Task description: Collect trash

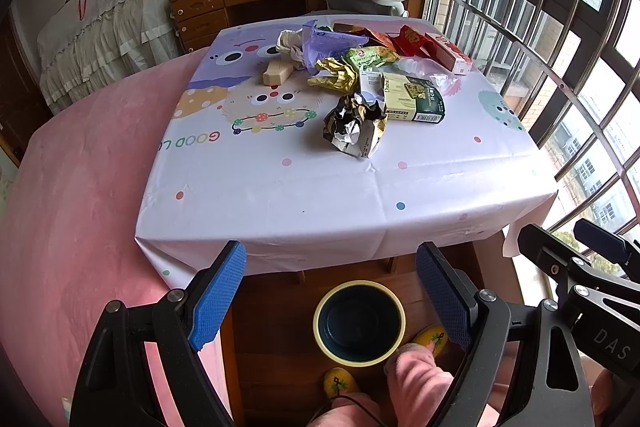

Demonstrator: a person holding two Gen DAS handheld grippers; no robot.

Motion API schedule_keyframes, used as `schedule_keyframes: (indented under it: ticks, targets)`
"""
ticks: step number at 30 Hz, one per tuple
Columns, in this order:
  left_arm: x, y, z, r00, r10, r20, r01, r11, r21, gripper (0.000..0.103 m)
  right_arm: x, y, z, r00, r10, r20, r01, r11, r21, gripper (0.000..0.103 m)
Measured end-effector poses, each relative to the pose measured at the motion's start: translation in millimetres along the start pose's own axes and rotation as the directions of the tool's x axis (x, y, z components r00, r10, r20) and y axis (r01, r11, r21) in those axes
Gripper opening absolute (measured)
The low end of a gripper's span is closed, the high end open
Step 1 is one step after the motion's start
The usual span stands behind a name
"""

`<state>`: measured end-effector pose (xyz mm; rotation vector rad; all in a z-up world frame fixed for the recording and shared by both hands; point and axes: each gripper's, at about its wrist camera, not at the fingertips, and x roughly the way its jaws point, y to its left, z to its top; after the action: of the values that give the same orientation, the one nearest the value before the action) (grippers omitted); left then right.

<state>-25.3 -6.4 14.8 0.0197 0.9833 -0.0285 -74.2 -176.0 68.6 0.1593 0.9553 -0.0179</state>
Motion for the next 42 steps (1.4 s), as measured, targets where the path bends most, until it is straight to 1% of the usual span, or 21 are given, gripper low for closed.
schedule_keyframes:
  ticks: [2, 6, 14, 17, 22, 30, 33, 36, 39, 42]
  targets:
    - [0.2, 0.1, 0.3, 1.0, -0.001, 0.0, 0.001, 1.0, -0.001, 0.088, 0.3, -0.5, 0.0, 1.0, 0.001, 0.0, -0.001, 1.0, 0.0, 0.08]
    - [-0.1, -0.7, 0.2, 1.0, -0.002, -0.001, 0.002, 1.0, -0.001, 0.088, 13.5, 0.5, -0.9, 1.0, 0.003, -0.006, -0.003, 1.0, 0.002, 0.08]
    - [3.0, 0.1, 2.0, 1.0, -0.007, 0.003, 0.007, 1.0, 0.003, 0.086, 13.9, 1.0, 0.1, 1.0, 0.003, -0.007, -0.003, 1.0, 0.004, 0.08]
    - [6.0, 0.8, 5.9, 1.0, -0.015, 0.001, 0.015, 1.0, 0.008, 0.084, 16.2, 2.1, 0.9, 1.0, 0.003, -0.011, -0.003, 1.0, 0.006, 0.08]
    - [10.2, 0.3, 19.1, 1.0, -0.017, 0.001, 0.017, 1.0, 0.016, 0.084, 19.0, 3.5, 2.4, 1.0, 0.001, -0.01, -0.001, 1.0, 0.001, 0.08]
    - [27.3, -8.2, 43.8, 0.999, -0.047, -0.012, 0.047, 0.999, 0.004, 0.084, 38.8, -2.6, 34.3, 0.999, -0.007, -0.038, 0.006, 1.0, -0.023, 0.079]
    - [41.1, -13.7, 57.2, 0.998, -0.054, -0.029, 0.053, 0.999, -0.008, 0.084, 49.1, -8.8, 49.4, 0.999, -0.006, -0.045, 0.004, 0.999, -0.034, 0.079]
    - [57.5, -18.4, 72.5, 0.998, -0.043, -0.044, 0.042, 0.999, -0.017, 0.084, 63.7, -14.6, 67.7, 0.998, 0.001, -0.055, -0.003, 0.999, -0.043, 0.079]
    - [75.5, -19.6, 90.0, 0.996, -0.047, -0.073, 0.044, 0.998, -0.049, 0.084, 84.5, -17.8, 87.5, 0.996, 0.015, -0.087, -0.021, 0.997, -0.074, 0.079]
    - [100.5, -17.5, 105.7, 0.991, -0.057, -0.121, 0.045, 0.993, -0.105, 0.084, 106.0, -21.7, 105.3, 0.993, 0.037, -0.108, -0.047, 0.994, -0.098, 0.079]
